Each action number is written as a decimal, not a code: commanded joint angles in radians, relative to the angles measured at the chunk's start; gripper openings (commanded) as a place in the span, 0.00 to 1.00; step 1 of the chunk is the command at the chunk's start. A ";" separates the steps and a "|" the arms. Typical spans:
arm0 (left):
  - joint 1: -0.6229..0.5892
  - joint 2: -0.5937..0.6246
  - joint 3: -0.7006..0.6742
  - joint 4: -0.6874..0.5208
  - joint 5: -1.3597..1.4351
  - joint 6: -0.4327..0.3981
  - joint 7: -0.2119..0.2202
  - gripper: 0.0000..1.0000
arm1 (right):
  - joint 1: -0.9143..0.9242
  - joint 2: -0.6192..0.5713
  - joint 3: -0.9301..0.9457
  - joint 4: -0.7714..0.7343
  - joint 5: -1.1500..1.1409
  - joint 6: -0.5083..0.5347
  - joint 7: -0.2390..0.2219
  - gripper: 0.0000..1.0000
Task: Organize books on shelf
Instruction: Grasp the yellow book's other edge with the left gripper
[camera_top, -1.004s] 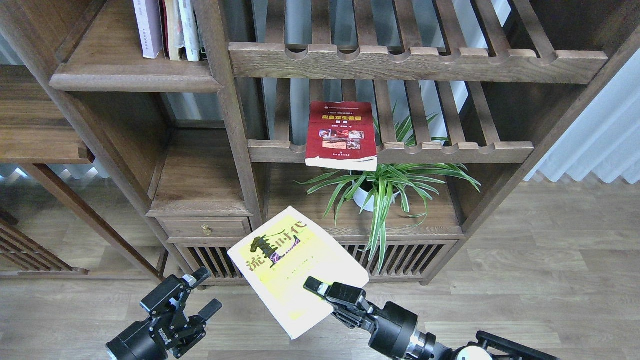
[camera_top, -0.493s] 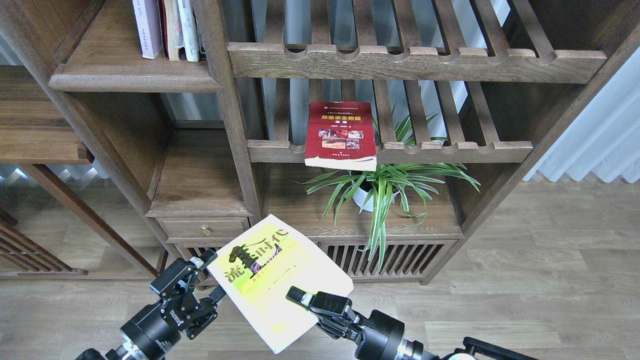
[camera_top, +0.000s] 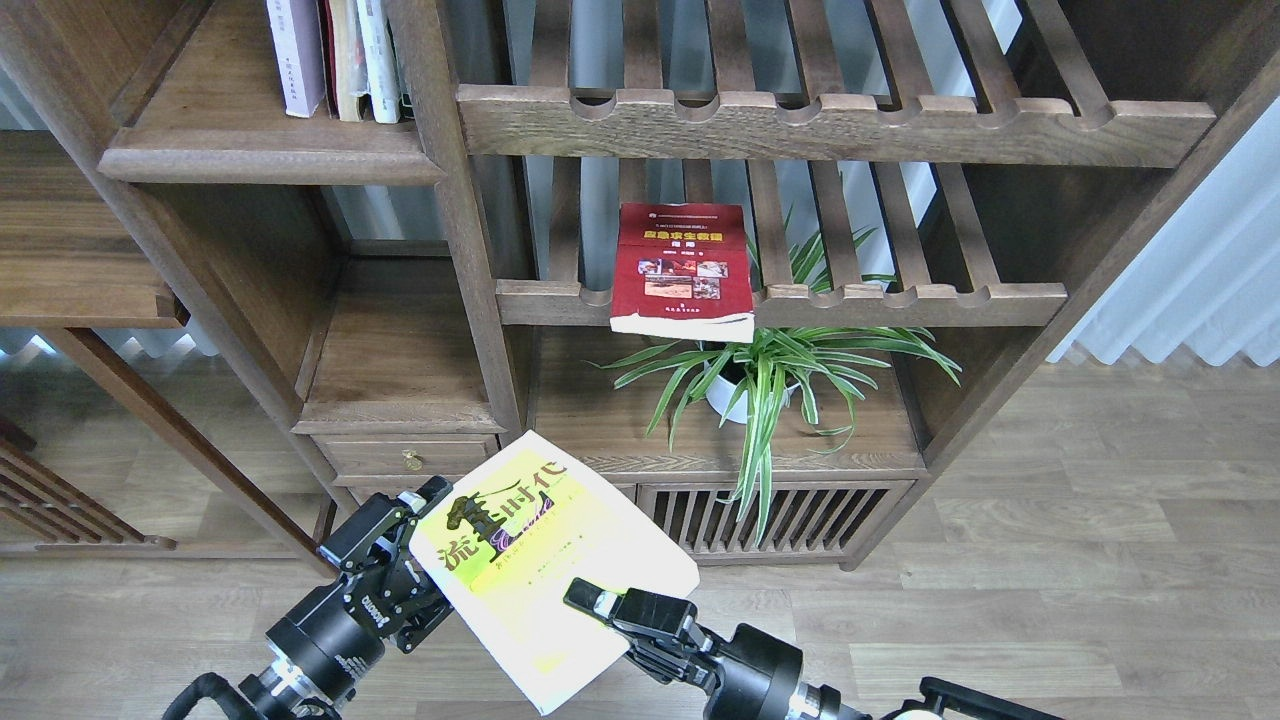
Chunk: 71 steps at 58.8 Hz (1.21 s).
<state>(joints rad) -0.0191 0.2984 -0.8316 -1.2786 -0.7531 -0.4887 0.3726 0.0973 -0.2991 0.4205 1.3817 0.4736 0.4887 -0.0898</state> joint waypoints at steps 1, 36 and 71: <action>-0.005 0.002 -0.001 0.001 0.017 0.000 0.002 0.84 | -0.001 0.000 0.000 0.002 0.000 0.000 -0.001 0.04; -0.013 -0.005 0.012 0.007 0.018 0.000 0.066 0.07 | -0.002 0.000 0.000 0.000 -0.001 0.000 -0.001 0.04; -0.015 0.077 0.011 -0.016 0.023 0.000 0.057 0.00 | 0.048 -0.017 0.017 -0.035 -0.013 0.000 0.005 0.69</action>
<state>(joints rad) -0.0343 0.3541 -0.8069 -1.2940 -0.7302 -0.4887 0.4410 0.1064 -0.3040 0.4353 1.3744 0.4695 0.4887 -0.0885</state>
